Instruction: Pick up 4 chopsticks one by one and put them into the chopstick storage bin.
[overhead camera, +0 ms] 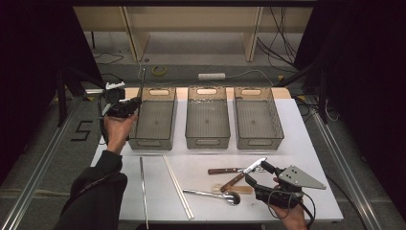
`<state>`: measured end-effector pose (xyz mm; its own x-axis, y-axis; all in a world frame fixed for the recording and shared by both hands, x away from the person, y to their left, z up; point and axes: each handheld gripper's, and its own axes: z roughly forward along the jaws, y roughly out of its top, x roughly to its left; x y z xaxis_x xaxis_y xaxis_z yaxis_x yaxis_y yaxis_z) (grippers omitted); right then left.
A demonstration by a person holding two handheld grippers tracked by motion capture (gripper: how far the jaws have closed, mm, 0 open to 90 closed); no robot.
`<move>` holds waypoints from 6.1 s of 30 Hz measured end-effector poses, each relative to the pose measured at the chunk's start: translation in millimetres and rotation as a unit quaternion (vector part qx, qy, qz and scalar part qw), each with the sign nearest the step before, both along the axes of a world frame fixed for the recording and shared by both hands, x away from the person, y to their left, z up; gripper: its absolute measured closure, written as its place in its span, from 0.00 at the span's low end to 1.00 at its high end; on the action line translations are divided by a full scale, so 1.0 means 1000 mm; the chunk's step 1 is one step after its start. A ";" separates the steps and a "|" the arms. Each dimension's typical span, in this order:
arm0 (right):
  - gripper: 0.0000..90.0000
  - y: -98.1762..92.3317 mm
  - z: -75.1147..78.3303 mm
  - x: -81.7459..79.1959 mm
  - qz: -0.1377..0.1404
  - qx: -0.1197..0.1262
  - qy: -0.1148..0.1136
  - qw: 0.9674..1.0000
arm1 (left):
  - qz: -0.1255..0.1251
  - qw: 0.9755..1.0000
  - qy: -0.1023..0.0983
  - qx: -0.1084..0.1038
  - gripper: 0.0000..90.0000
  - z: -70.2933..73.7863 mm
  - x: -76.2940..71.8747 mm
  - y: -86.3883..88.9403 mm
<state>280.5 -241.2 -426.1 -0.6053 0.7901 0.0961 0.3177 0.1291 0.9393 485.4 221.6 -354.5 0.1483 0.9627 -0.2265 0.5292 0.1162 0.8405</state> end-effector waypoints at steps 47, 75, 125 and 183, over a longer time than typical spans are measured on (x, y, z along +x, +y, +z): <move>0.32 0.001 0.001 0.000 0.006 0.002 0.001 1.000 | 0.004 0.998 0.033 0.047 0.94 -0.058 0.038 0.004; 0.32 0.000 0.000 0.000 0.004 -0.001 0.002 1.000 | 0.053 0.997 0.011 0.063 0.41 -0.035 -0.067 -0.008; 0.32 0.002 0.001 -0.001 0.004 -0.009 -0.003 1.000 | 0.073 0.995 0.051 0.043 0.39 -0.121 -0.203 -0.042; 0.32 0.004 0.001 -0.002 0.005 -0.016 -0.004 1.000 | 0.089 0.989 0.069 0.092 0.92 -0.150 -0.226 -0.059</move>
